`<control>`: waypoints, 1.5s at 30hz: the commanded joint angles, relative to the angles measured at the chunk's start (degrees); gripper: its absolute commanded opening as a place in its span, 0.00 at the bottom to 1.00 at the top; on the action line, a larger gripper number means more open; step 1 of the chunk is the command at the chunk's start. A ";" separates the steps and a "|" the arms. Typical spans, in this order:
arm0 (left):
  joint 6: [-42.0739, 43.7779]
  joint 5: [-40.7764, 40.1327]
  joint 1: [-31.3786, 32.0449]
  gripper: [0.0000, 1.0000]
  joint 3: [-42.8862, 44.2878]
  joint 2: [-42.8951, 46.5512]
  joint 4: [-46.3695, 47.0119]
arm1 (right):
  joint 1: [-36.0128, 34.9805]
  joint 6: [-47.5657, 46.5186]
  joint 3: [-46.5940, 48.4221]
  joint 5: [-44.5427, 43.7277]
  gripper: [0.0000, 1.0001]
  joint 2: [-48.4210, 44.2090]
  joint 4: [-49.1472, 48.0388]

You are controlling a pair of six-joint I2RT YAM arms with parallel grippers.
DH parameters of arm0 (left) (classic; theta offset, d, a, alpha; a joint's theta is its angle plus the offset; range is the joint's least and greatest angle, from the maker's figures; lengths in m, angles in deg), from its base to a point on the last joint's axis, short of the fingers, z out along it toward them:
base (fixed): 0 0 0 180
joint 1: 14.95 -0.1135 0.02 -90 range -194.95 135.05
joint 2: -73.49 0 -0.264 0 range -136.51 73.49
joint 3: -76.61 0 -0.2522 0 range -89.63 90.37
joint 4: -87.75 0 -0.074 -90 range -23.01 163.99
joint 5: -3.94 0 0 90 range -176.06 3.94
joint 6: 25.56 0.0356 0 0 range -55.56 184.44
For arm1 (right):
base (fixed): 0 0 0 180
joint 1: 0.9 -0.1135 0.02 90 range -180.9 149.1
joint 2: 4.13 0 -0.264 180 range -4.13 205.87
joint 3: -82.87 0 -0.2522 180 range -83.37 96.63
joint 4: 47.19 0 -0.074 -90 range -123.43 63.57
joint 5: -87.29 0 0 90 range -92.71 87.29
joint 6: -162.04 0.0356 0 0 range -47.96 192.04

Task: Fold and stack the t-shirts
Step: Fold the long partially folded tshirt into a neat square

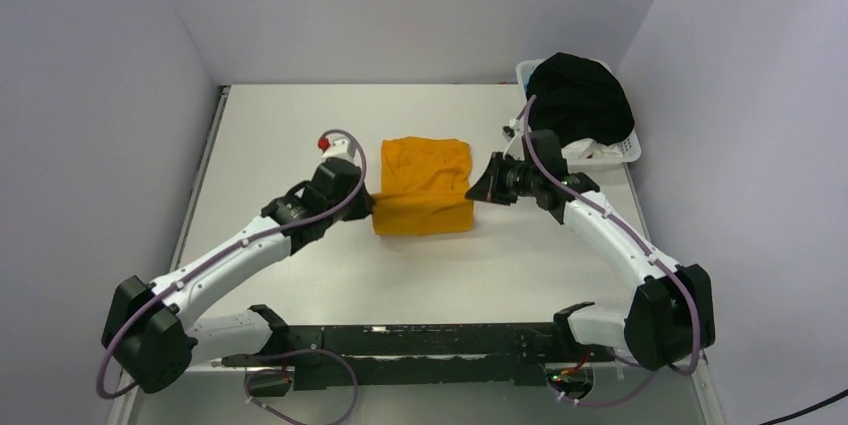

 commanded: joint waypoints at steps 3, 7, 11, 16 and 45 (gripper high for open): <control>7.76 1.24 -6.73 0.00 10.80 -7.30 8.27 | 5.66 -2.24 7.38 0.94 0.00 6.99 -5.92; 10.51 -0.59 -9.18 0.00 17.84 -13.36 7.21 | 8.21 -2.36 12.85 2.71 0.00 13.40 -7.69; 12.06 1.34 -12.16 0.00 22.73 -19.34 8.35 | 9.96 -1.37 16.00 3.06 0.00 17.51 -10.51; 13.00 3.51 -14.84 0.00 29.39 -27.13 8.88 | 10.81 -0.62 18.84 0.65 0.00 22.10 -13.03; 14.66 12.03 -21.29 0.99 52.88 -54.78 8.31 | 13.57 -4.55 46.96 -2.25 1.00 54.38 -9.33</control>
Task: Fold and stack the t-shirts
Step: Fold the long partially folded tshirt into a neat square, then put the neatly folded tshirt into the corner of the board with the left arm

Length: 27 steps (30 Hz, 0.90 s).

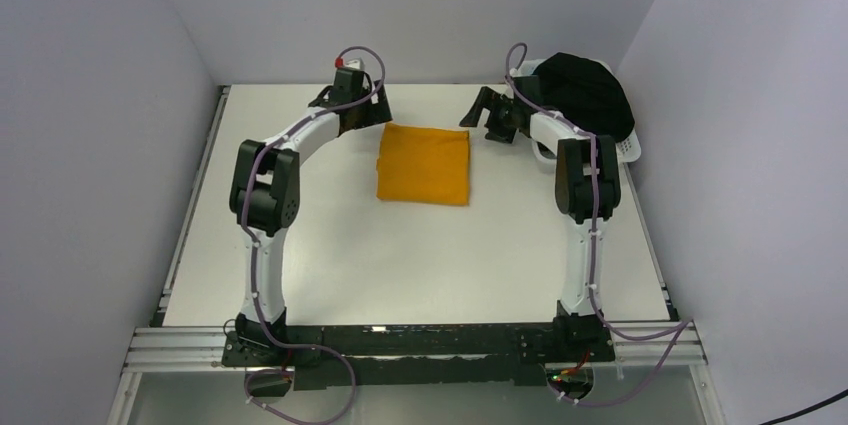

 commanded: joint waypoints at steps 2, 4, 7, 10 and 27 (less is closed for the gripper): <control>-0.25 4.90 0.09 0.99 -5.60 8.68 2.60 | -0.20 -2.25 -4.29 -1.64 1.00 -8.93 0.60; -0.52 8.46 0.13 0.99 -10.77 11.16 5.15 | -0.74 -2.47 -8.79 -2.68 1.00 -13.07 -0.59; -1.03 12.92 0.22 0.99 -17.31 13.28 7.68 | -1.60 -2.84 -15.80 -3.33 1.00 -19.83 -2.29; -1.52 14.50 0.31 0.97 -19.25 12.48 6.90 | -2.43 -2.64 -23.01 -3.87 1.00 -26.98 -4.53; -5.59 12.01 3.66 0.00 -13.94 -0.97 -0.92 | -2.78 -3.15 -41.23 -13.08 1.00 -53.40 -3.18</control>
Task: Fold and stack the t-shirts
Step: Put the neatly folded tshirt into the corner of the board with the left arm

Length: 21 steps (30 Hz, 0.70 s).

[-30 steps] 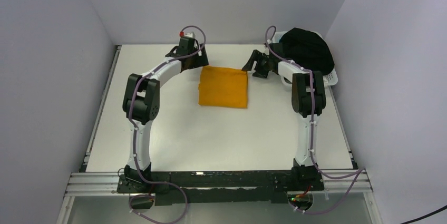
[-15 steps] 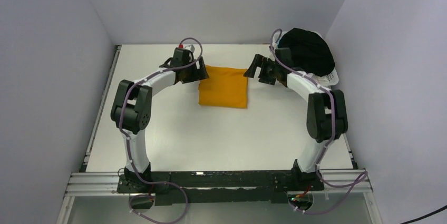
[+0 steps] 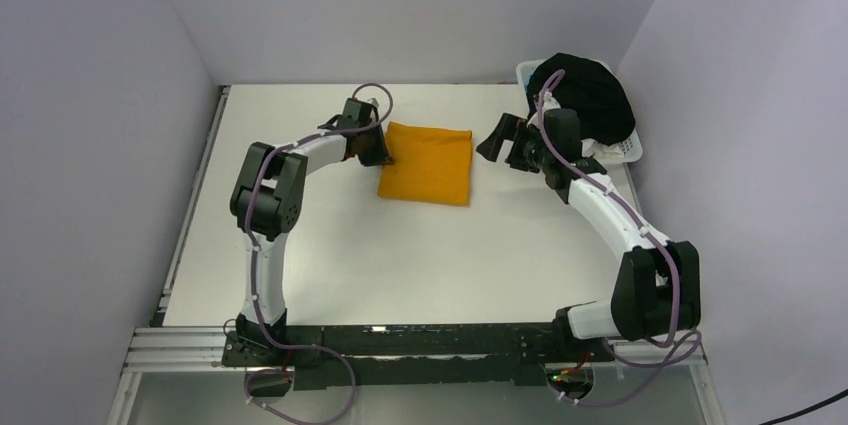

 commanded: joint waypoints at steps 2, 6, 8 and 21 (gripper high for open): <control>-0.28 -5.78 1.94 0.00 2.73 -3.51 -6.68 | 0.26 -1.71 -1.34 -7.37 1.00 -4.84 0.71; 2.55 -19.41 0.80 0.00 5.54 -1.64 -14.39 | 0.33 -2.81 -1.38 -10.85 1.00 -5.88 2.19; 5.70 -24.80 -0.75 0.00 7.18 -0.93 -16.85 | 0.37 -3.51 -1.38 -12.09 1.00 -6.15 2.64; 16.59 -19.33 -18.43 0.00 16.14 -1.05 -18.47 | 0.46 -6.23 -0.89 -18.21 1.00 -7.85 4.60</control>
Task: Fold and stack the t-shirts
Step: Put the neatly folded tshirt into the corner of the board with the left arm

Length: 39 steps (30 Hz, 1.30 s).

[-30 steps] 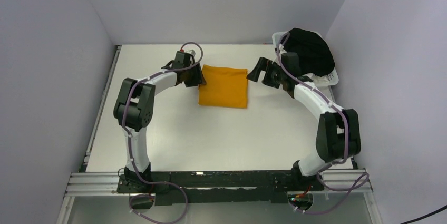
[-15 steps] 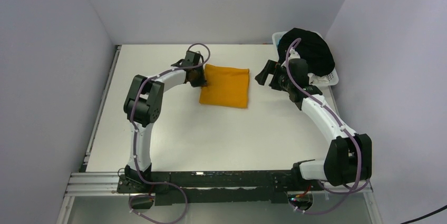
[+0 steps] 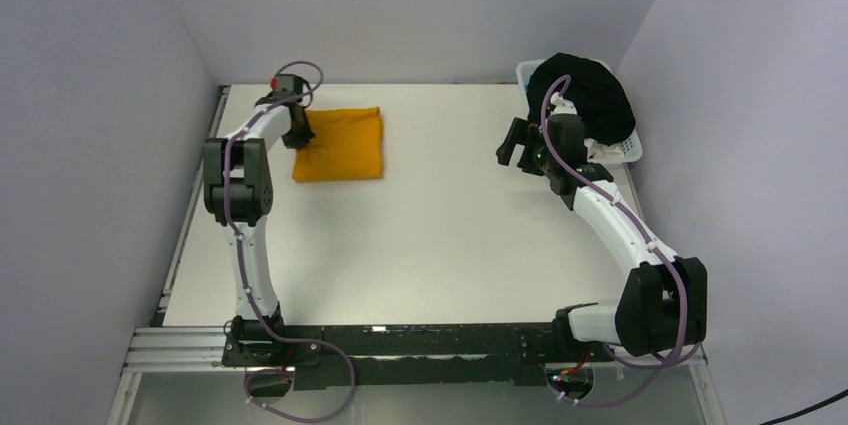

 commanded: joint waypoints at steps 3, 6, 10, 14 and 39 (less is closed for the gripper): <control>11.85 -3.33 -3.92 0.00 6.51 1.59 -0.78 | 0.27 -2.23 0.48 -4.22 1.00 -2.96 -0.31; 15.17 -6.21 -8.68 0.00 14.57 -4.34 -5.36 | 0.32 -2.53 0.47 -5.33 1.00 -2.81 -0.14; 18.63 -8.34 -13.47 0.00 19.76 -8.27 -6.75 | 0.35 -2.87 0.56 -5.79 1.00 -3.21 -0.01; 21.76 -5.92 -16.26 0.00 21.47 -8.60 -5.42 | 0.35 -2.85 0.03 -6.76 1.00 -4.20 -0.50; 20.64 -7.91 -17.73 0.99 23.17 7.58 -5.08 | 0.45 -0.29 -1.49 -11.42 1.00 -8.05 1.45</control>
